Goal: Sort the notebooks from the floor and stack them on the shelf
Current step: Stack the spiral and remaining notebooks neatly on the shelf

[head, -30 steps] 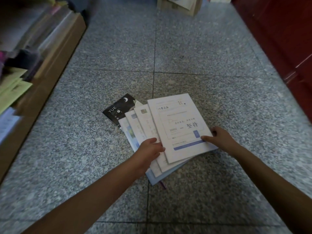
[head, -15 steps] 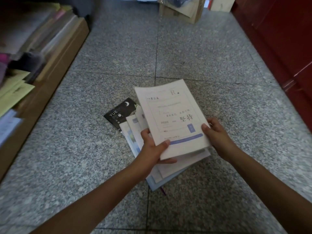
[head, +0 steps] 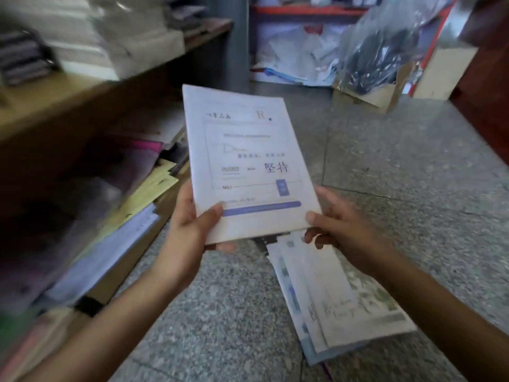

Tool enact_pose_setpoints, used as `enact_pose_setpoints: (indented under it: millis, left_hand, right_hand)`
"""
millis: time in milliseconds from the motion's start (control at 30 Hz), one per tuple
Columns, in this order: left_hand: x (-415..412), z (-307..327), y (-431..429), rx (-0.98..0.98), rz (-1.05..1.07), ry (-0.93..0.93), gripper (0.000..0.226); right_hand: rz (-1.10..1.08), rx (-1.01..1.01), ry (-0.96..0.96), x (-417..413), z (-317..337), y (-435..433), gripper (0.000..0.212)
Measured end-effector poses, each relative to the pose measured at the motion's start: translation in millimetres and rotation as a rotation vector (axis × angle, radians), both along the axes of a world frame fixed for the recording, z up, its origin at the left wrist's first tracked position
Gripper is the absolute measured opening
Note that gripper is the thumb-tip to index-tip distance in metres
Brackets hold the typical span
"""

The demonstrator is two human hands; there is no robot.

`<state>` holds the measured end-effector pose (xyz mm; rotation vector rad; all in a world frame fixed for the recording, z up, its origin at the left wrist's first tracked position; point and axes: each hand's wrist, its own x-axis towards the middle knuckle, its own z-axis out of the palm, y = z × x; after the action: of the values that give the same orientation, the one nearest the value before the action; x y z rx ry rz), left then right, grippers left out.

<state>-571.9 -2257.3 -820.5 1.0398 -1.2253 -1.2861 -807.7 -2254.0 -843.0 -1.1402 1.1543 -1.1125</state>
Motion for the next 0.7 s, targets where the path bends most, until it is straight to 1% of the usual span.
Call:
enact_pose_setpoints:
  millis: [67, 167, 233, 300, 400, 500, 600, 633, 700]
  left_hand:
    - [26, 24, 3, -0.063, 0.085, 0.017, 0.058]
    - [63, 59, 11, -0.134, 0.221, 0.076, 0.048]
    - [84, 78, 19, -0.187, 0.310, 0.095, 0.045]
    - [101, 93, 25, -0.238, 0.406, 0.105, 0.044]
    - [125, 110, 32, -0.260, 0.518, 0.141, 0.038]
    - [152, 123, 34, -0.218, 0.614, 0.244, 0.039]
    - [180, 128, 34, -0.158, 0.669, 0.294, 0.040]
    - [188, 129, 34, -0.136, 0.676, 0.320, 0.038]
    - [199, 131, 35, -0.099, 0.667, 0.376, 0.034]
  right_hand:
    - [0.057, -0.053, -0.002, 32, 21, -12, 0.060]
    - [0.187, -0.126, -0.106, 79, 49, -30, 0.065]
    - [0.257, -0.159, -0.163, 109, 66, -39, 0.063]
    - [0.311, -0.183, -0.198, 138, 81, -48, 0.055]
    - [0.311, -0.130, -0.267, 187, 99, -65, 0.037]
    - [0.310, -0.088, -0.264, 238, 114, -80, 0.023]
    - [0.303, -0.057, -0.254, 280, 131, -97, 0.007]
    - [0.289, -0.027, -0.256, 292, 138, -101, 0.004]
    - [0.266, 0.046, -0.328, 309, 147, -107, 0.007]
